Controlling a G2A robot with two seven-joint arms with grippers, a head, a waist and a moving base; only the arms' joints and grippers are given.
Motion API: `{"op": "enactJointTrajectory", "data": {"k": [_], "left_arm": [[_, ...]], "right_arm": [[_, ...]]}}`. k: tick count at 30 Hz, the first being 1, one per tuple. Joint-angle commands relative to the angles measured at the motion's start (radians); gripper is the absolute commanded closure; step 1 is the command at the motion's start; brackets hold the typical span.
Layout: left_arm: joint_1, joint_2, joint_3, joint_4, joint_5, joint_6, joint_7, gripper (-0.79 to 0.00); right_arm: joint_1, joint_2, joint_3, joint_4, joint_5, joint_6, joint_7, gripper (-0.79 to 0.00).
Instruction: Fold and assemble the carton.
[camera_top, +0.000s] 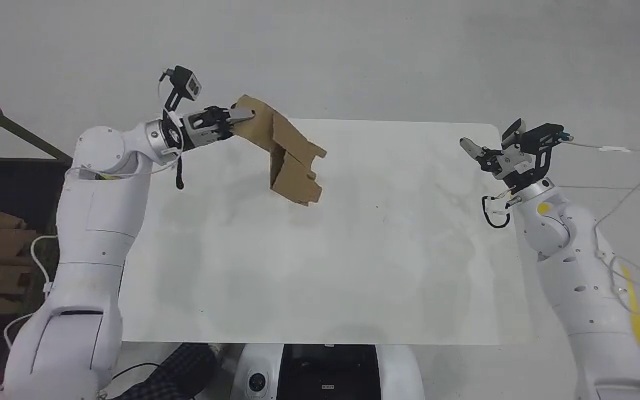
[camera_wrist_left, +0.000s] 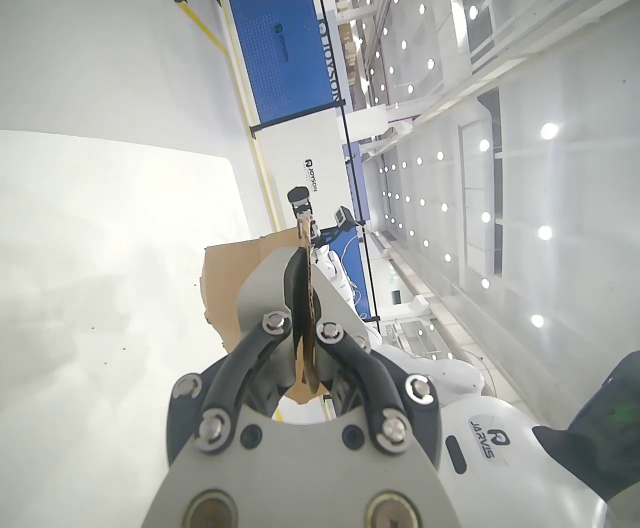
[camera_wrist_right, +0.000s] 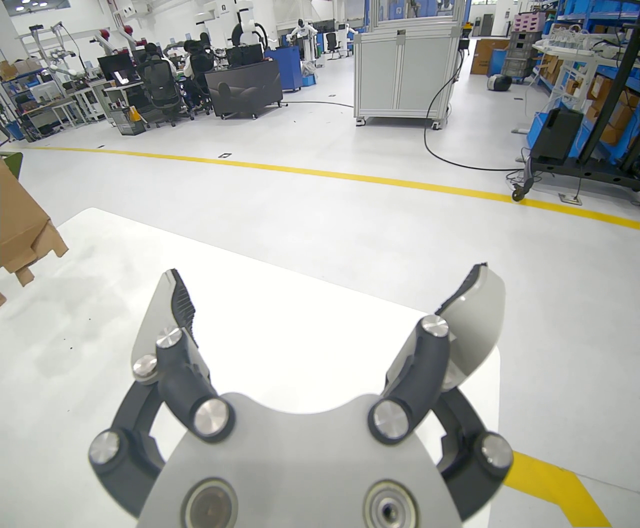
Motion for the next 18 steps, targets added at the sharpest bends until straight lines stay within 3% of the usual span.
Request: {"op": "enactJointTrajectory", "data": {"k": [1, 8, 18], "left_arm": [[0.016, -0.004, 0.021, -0.041, -0.016, 0.011, 0.003, 0.000], [0.025, -0.016, 0.095, -0.101, -0.028, 0.042, 0.020, 0.000], [-0.013, -0.033, 0.179, -0.063, -0.026, 0.051, 0.037, 0.000]], "right_arm": [[0.000, 0.000, 0.000, 0.000, 0.000, 0.000, 0.000, -0.785], [0.000, 0.000, 0.000, 0.000, 0.000, 0.000, 0.000, -0.785], [0.000, 0.000, 0.000, 0.000, 0.000, 0.000, 0.000, -0.785]]}}
